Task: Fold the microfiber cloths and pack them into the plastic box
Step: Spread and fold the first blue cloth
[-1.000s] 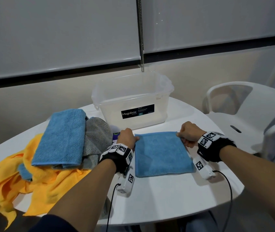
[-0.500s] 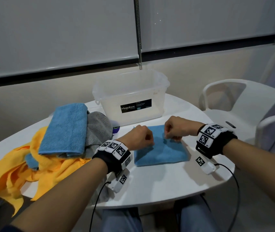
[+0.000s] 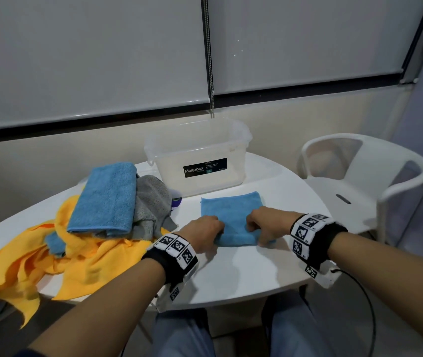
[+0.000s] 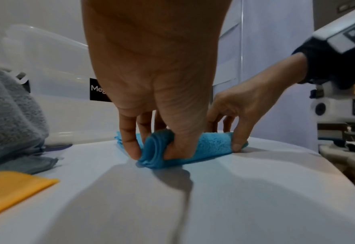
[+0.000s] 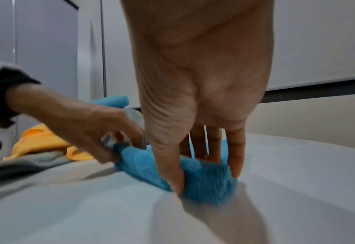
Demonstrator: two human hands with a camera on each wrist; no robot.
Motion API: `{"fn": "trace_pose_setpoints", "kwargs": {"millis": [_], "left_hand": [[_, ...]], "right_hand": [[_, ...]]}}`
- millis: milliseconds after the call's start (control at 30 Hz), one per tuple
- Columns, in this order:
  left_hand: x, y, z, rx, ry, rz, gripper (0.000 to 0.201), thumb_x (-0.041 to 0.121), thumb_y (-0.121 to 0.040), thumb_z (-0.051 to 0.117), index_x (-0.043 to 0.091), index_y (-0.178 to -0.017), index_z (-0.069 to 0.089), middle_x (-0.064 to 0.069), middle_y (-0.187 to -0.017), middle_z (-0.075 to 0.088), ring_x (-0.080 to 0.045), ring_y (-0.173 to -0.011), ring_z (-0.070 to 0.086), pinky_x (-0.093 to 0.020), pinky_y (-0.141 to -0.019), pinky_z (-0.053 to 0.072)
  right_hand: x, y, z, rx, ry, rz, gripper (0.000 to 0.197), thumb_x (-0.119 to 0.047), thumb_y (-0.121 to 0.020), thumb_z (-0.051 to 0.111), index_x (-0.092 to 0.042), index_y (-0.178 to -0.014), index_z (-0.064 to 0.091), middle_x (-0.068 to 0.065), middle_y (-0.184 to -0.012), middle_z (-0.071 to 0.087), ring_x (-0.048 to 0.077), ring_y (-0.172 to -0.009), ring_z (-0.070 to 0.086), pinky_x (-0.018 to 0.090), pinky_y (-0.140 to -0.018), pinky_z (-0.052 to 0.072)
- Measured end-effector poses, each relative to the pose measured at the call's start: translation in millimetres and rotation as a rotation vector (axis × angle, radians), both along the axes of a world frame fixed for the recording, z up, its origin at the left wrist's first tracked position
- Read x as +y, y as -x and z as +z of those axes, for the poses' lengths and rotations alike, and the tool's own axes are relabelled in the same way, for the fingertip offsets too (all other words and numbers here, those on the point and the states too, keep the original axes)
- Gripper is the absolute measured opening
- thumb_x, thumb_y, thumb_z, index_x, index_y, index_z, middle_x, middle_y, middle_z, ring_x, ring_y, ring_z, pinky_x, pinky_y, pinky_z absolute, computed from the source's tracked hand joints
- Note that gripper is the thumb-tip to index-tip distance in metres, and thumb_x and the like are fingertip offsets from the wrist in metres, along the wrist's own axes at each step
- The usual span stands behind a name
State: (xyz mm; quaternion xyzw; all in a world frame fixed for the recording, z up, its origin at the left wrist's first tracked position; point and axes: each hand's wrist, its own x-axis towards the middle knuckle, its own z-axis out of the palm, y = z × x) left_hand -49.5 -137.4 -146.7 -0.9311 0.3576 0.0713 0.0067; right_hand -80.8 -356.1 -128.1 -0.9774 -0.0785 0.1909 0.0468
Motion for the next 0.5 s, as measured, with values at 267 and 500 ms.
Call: {"fn": "trace_pose_setpoints", "kwargs": {"millis": [267, 500], "left_hand": [[16, -9, 19, 0.289, 0.122, 0.186, 0.018, 0.023, -0.081, 0.065, 0.006, -0.078, 0.063, -0.004, -0.074, 0.053, -0.018, -0.069, 0.048, -0.03, -0.063, 0.039], [31, -24, 14, 0.454, 0.664, 0.405, 0.031, 0.031, -0.08, 0.068, 0.001, -0.086, 0.068, -0.003, -0.076, 0.057, -0.016, -0.072, 0.05, -0.032, -0.068, 0.04]], "right_hand": [[-3, 1, 20, -0.003, -0.125, 0.004, 0.024, -0.018, -0.072, 0.059, -0.016, -0.055, 0.042, 0.002, -0.058, 0.038, 0.018, -0.057, 0.033, 0.036, -0.058, 0.029], [-20, -9, 32, 0.043, -0.425, -0.092, 0.019, -0.03, -0.07, 0.081, -0.019, -0.081, 0.07, -0.008, -0.076, 0.065, 0.006, -0.069, 0.055, 0.023, -0.067, 0.042]]}}
